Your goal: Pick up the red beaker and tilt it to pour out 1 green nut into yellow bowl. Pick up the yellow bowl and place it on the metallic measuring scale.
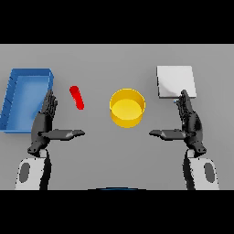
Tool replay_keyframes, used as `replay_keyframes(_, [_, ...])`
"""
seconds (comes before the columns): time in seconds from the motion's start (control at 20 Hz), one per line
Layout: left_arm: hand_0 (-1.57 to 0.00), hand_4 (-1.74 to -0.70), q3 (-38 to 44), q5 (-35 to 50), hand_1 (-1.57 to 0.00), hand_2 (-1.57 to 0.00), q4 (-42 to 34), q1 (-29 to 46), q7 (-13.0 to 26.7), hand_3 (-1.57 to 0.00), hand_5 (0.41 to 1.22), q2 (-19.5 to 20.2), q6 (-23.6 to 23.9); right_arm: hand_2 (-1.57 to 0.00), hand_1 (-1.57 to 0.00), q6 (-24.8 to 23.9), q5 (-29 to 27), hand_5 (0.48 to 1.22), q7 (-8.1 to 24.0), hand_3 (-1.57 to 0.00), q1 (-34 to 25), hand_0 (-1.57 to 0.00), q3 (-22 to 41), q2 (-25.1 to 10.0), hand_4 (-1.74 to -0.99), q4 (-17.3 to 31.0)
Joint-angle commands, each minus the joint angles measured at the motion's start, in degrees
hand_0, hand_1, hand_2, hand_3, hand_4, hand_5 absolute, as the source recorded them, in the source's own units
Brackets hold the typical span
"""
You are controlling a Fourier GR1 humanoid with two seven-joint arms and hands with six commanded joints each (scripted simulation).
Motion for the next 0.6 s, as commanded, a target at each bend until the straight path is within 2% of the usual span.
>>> replay_keyframes(0.0, [0.00, -1.20, -0.04, -0.01, 0.00, 0.00, -0.04, 0.04, -0.02, 0.00, 0.652, -0.05, 0.06, 0.00, 0.00, -0.04, -0.06, 0.681, 0.05, 0.00, -0.08, 0.00, -0.08, -0.06, -1.245, 0.06])
replay_keyframes(0.25, [0.00, -1.20, -0.62, -0.30, 0.00, 0.00, -0.82, 0.39, -0.09, 0.00, 0.652, -0.47, 0.22, 0.00, 0.00, 0.17, -0.38, 0.681, 0.43, 0.00, -0.79, 0.00, -0.38, -0.39, -1.245, 0.41])
replay_keyframes(0.3, [0.00, -1.20, -2.56, -3.15, 0.00, 0.00, -3.29, 2.45, -0.65, 0.00, 0.652, 1.20, -0.06, 0.00, 0.00, -0.90, 5.21, 0.681, -4.07, 0.00, 1.42, 0.00, 1.53, -3.18, -1.245, -1.70])
replay_keyframes(0.35, [0.00, -1.21, -4.06, -5.04, 0.00, 0.00, -5.61, 4.21, -0.81, 0.00, 0.649, 2.12, -0.26, 0.00, 0.00, -1.60, 8.92, 0.678, -6.07, 0.00, 2.89, 0.00, 3.29, -4.39, -1.242, -3.29])
replay_keyframes(0.45, [0.00, -1.22, -5.30, -6.51, 0.00, 0.00, -8.64, 6.18, 0.75, 0.00, 0.654, 3.50, -0.75, 0.00, 0.00, -2.37, 12.89, 0.679, -6.28, 0.00, 4.66, 0.00, 5.42, -5.09, -1.235, -5.16])
replay_keyframes(0.55, [0.00, -1.22, -6.10, -7.31, 0.00, 0.00, -8.83, 5.88, 3.02, 0.00, 0.660, 3.44, -0.80, 0.00, 0.00, -2.55, 13.91, 0.678, -5.37, 0.00, 4.64, 0.00, 5.97, -5.29, -1.235, -6.18])
